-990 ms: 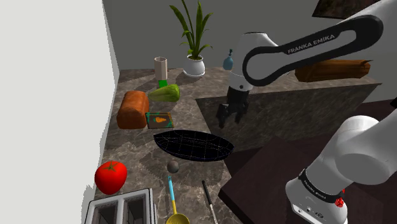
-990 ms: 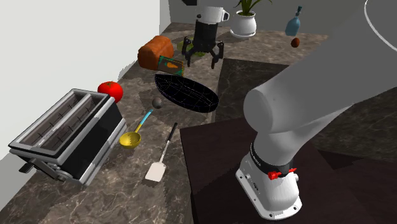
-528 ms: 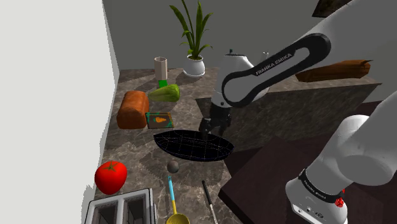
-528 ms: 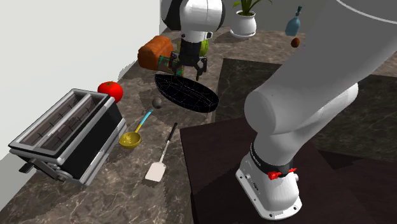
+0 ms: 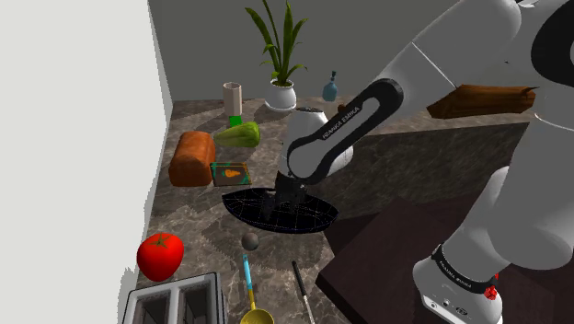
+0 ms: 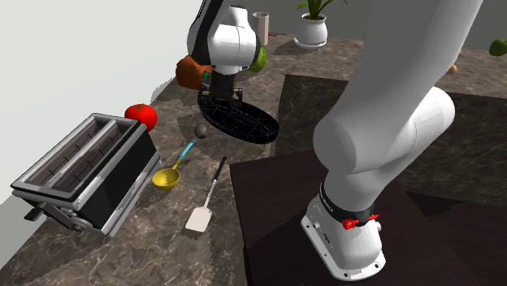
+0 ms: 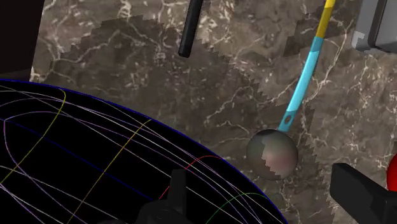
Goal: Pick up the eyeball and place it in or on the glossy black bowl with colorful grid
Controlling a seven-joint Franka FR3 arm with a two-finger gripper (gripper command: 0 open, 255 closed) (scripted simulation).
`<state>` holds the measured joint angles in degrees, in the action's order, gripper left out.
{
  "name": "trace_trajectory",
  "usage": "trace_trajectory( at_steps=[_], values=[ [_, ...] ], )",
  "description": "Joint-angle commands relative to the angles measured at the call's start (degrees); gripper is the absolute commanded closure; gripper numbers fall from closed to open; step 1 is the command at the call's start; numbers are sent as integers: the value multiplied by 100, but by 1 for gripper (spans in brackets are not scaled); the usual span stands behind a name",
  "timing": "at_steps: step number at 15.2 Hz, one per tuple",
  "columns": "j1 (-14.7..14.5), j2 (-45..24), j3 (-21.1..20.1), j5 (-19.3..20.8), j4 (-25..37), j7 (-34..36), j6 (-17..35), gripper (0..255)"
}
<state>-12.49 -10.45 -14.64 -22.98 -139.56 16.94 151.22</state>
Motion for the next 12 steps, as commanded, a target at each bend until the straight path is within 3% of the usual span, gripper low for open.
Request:
trace_trajectory(
  at_steps=[1,8,12],
  values=[
    [-61,-504,-29,-24,262,13,318,0],
    [-420,-2030,-11,65,1421,252,954,0],
    [-484,-2357,-10,65,1561,241,1153,0]
  ],
)
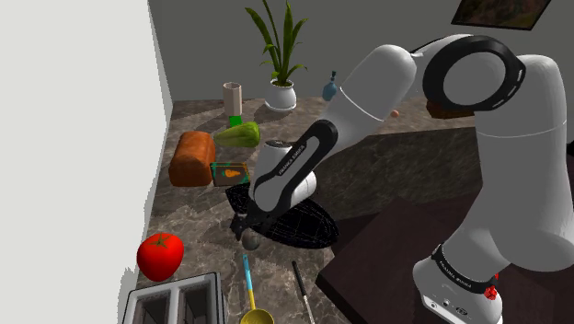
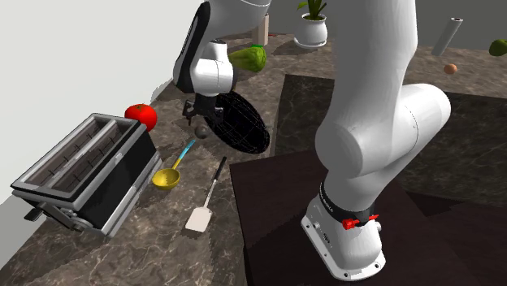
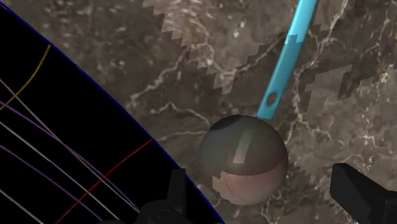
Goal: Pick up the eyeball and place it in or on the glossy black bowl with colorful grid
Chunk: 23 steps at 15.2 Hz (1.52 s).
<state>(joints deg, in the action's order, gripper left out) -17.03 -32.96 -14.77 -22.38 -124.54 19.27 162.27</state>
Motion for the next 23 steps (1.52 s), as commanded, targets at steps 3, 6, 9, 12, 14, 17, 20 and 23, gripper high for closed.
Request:
trace_trajectory(
  at_steps=[3,6,9,12,14,17,20,23],
  values=[
    [-77,-354,4,9,177,2,187,0],
    [-87,-402,5,10,200,1,213,0],
    [-87,-402,5,10,200,1,212,0],
    [-89,-403,5,10,200,3,214,255],
    [-96,-404,11,15,213,10,204,255],
    [-94,-397,10,15,209,9,200,255],
    [-96,-411,16,19,229,10,195,255],
    [-92,-242,14,14,141,40,115,255]
  ],
)
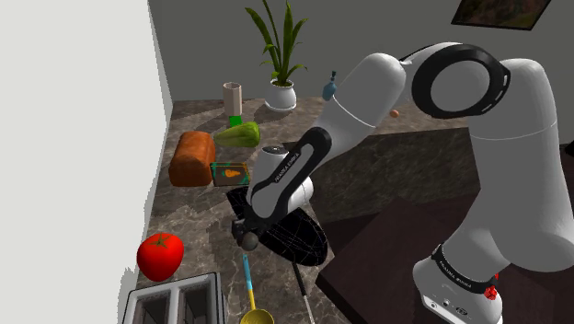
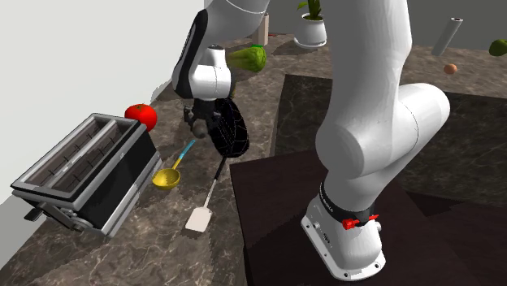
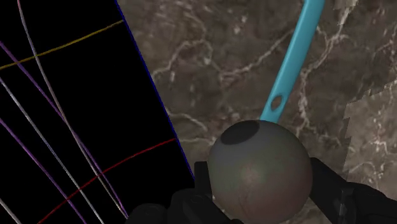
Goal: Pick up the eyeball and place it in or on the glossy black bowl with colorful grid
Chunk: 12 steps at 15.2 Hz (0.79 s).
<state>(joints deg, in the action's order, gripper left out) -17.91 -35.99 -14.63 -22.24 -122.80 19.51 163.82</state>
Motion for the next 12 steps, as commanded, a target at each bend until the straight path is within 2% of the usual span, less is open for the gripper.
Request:
trace_trajectory(
  at_steps=[1,12],
  values=[
    [-7,140,4,2,-59,36,-91,255],
    [-33,979,58,59,-279,271,-695,255]
  ],
)
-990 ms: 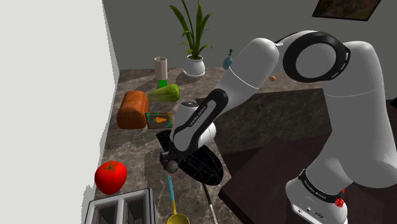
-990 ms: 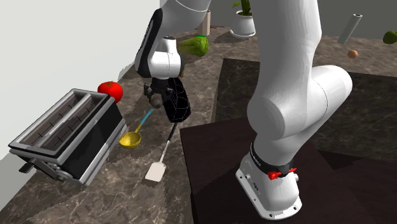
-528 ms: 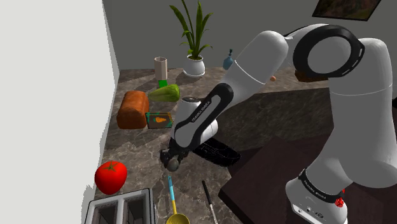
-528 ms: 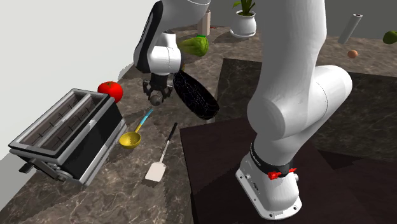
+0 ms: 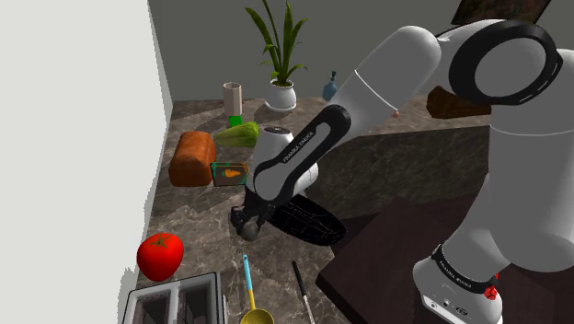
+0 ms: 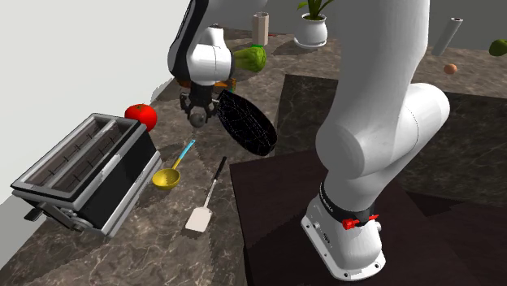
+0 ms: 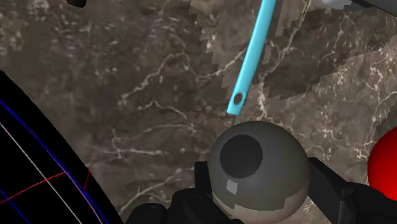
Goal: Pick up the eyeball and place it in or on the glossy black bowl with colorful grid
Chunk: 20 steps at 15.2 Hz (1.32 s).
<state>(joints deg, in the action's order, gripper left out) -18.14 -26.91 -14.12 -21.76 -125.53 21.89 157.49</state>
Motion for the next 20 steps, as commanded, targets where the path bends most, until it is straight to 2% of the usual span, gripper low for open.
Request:
trace_trajectory(
  at_steps=[1,19,20],
  values=[
    [-12,143,12,19,-19,55,-120,255],
    [-7,1282,80,175,-42,433,-1210,255],
    [94,1348,107,120,-123,266,-1233,255]
  ],
)
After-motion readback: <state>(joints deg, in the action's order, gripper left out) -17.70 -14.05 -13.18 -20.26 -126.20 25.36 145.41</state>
